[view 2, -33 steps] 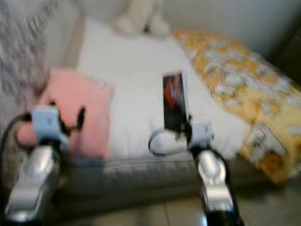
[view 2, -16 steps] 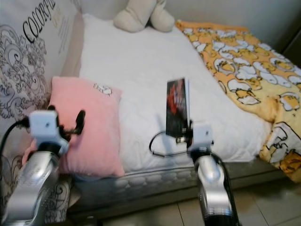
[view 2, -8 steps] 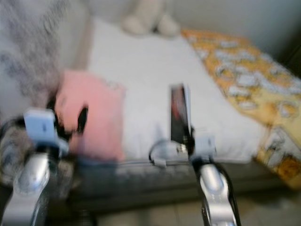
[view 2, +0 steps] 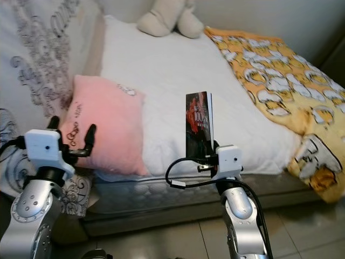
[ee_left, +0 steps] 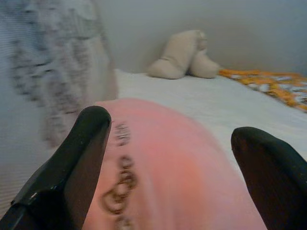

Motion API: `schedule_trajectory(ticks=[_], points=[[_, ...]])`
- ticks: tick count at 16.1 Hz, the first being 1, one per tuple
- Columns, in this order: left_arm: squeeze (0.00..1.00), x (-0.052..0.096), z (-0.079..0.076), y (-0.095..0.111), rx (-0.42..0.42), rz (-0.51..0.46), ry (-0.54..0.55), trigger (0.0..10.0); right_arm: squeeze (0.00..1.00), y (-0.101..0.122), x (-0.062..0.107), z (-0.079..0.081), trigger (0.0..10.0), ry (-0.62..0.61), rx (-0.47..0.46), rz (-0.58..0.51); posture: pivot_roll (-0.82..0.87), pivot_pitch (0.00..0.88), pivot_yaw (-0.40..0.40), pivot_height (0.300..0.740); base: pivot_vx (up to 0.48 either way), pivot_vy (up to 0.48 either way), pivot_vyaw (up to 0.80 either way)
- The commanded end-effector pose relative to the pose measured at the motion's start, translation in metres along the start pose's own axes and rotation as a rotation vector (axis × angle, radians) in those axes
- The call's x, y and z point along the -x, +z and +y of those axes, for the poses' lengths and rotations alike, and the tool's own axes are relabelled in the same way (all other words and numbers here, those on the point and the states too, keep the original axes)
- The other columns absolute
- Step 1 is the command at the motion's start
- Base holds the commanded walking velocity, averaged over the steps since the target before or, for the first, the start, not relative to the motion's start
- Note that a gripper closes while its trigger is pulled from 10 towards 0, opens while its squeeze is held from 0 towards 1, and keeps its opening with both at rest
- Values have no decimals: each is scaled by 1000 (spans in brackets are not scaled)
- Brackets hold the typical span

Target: Clean up the room

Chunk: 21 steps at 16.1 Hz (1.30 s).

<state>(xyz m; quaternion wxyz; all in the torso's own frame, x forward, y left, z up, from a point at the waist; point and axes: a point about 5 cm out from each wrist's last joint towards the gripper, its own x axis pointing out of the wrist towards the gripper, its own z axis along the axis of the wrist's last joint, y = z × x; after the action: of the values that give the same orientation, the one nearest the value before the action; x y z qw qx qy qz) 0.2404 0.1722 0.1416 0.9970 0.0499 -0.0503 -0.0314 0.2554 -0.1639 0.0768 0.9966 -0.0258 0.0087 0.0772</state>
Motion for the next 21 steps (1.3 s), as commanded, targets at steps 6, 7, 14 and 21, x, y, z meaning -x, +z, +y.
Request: schedule_trajectory(ticks=[6,7,14,21], points=[[0,-8,-18,8,29,-7,-167,10000,0,16,-26,-13,0,-42,-5,-53,166,0,-107,740,0,0,0],[0,-8,-21,10,38,-16,-183,10000,0,14,-25,-11,0,-40,-12,-47,166,0,-104,740,0,0,0],[0,-14,-22,11,32,1,-180,10000,0,18,-37,-10,0,-46,-11,-66,156,0,-82,740,206,0,81],[0,-15,-28,11,43,4,-206,10000,0,19,-41,-8,0,-53,-27,-71,137,0,-63,740,480,0,0]])
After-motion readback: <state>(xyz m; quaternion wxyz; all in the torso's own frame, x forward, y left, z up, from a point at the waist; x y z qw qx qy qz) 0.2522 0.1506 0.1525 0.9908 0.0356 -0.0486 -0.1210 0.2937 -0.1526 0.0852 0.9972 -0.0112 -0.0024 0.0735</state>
